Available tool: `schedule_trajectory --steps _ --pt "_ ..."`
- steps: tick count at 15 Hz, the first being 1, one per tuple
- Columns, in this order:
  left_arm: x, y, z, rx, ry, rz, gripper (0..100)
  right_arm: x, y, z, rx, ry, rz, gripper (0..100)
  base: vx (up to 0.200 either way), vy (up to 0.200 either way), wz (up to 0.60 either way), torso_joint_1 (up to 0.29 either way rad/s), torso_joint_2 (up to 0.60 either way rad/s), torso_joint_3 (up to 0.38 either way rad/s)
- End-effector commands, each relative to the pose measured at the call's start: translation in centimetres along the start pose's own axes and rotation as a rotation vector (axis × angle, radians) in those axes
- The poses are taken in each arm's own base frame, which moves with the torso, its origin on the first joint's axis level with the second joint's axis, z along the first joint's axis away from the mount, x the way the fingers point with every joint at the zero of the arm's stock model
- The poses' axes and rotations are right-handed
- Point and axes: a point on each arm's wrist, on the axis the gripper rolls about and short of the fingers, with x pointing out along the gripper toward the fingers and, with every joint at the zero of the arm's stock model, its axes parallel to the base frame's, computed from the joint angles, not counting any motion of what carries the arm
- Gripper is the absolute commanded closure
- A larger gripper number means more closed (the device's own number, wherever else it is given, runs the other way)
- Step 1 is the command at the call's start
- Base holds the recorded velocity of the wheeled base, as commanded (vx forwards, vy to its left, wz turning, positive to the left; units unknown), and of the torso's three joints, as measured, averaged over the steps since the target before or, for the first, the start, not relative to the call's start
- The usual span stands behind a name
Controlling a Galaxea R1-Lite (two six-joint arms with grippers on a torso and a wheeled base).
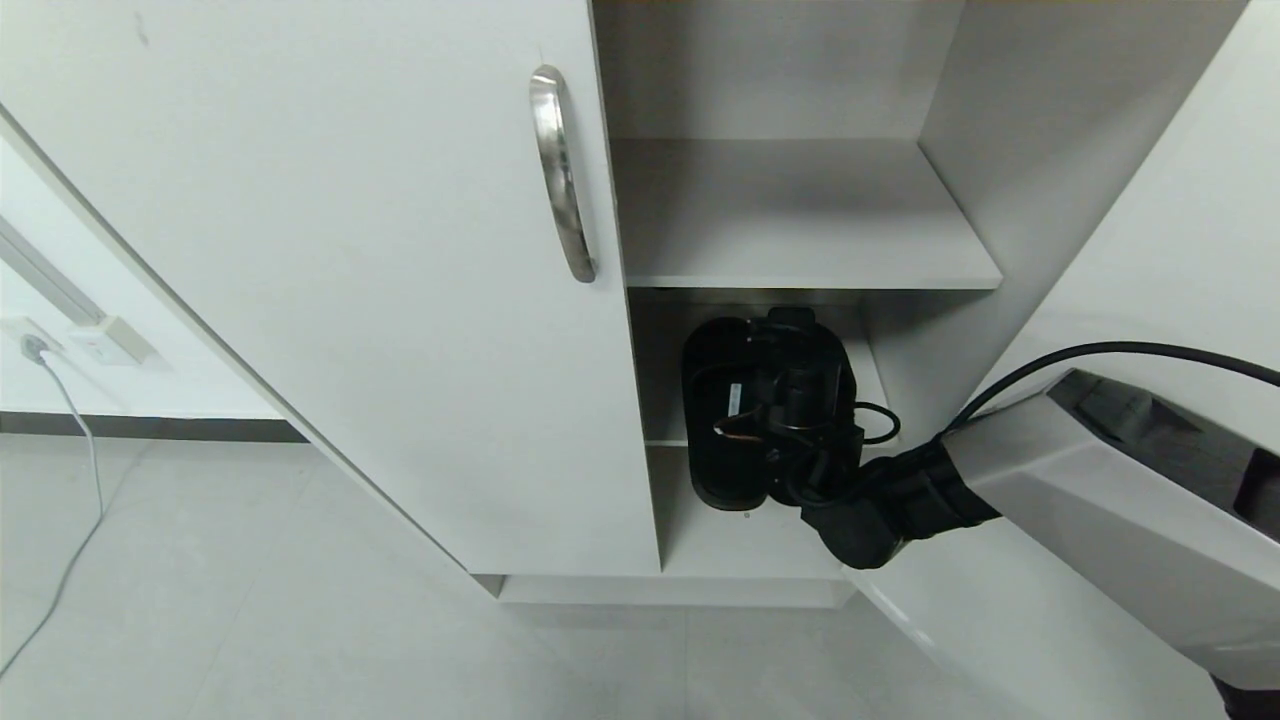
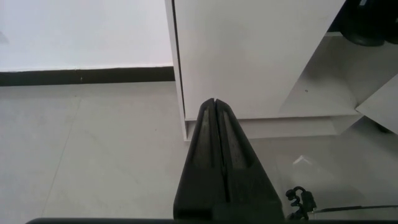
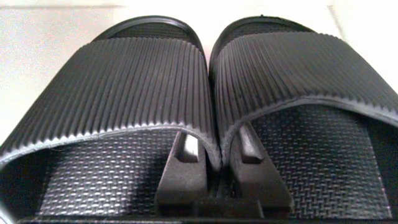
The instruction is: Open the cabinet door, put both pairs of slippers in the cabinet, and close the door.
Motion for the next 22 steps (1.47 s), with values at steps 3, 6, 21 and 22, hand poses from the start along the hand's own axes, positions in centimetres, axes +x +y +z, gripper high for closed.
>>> schedule_trajectory --steps 3,6,21,22 --pt "0.0 0.0 0.0 0.000 0.001 0.000 100 1.1 -0.1 0.5 0.010 -0.014 0.002 100 0.000 0.000 0.00 0.000 0.00 0.000" --pt "0.0 0.0 0.0 0.000 0.001 0.002 100 1.8 0.1 0.3 0.013 -0.018 -0.005 100 0.000 0.000 0.00 0.000 0.00 0.000" --pt "0.0 0.0 0.0 0.000 0.002 0.003 100 6.0 -0.7 0.0 0.025 -0.044 -0.062 100 0.000 0.000 0.00 0.000 0.00 0.000" --pt "0.0 0.0 0.0 -0.002 0.001 0.002 100 6.1 -0.8 0.1 0.026 -0.046 -0.065 100 0.000 0.000 0.00 0.000 0.00 0.000"
